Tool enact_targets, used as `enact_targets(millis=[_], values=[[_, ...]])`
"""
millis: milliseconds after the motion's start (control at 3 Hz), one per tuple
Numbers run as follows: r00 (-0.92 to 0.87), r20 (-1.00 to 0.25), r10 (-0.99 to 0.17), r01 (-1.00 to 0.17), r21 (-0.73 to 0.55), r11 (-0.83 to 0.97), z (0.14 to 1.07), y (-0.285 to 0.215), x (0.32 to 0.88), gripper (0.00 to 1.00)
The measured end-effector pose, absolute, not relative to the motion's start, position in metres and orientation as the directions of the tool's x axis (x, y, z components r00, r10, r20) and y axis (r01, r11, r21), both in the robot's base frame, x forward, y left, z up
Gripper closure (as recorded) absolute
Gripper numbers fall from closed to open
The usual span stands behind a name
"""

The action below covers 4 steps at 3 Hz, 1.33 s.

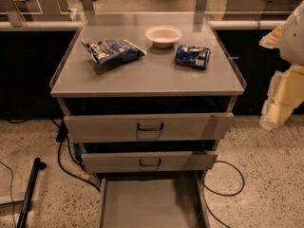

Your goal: Place pepsi can into bottom drawer

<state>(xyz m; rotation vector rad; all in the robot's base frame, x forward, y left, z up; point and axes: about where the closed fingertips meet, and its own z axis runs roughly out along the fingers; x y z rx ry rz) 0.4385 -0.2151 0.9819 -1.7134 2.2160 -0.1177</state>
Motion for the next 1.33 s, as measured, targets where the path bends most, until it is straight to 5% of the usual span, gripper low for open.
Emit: enact_targets(millis=[667,1333], values=[[-0.154,-0.211,-0.965,-0.933,-0.290,0.212,0.987,-0.202,0.461,0.00],[-0.043,-0.382,-0.923,-0.932,-0.318,0.175,0.995,-0.170,0.549,0.00]])
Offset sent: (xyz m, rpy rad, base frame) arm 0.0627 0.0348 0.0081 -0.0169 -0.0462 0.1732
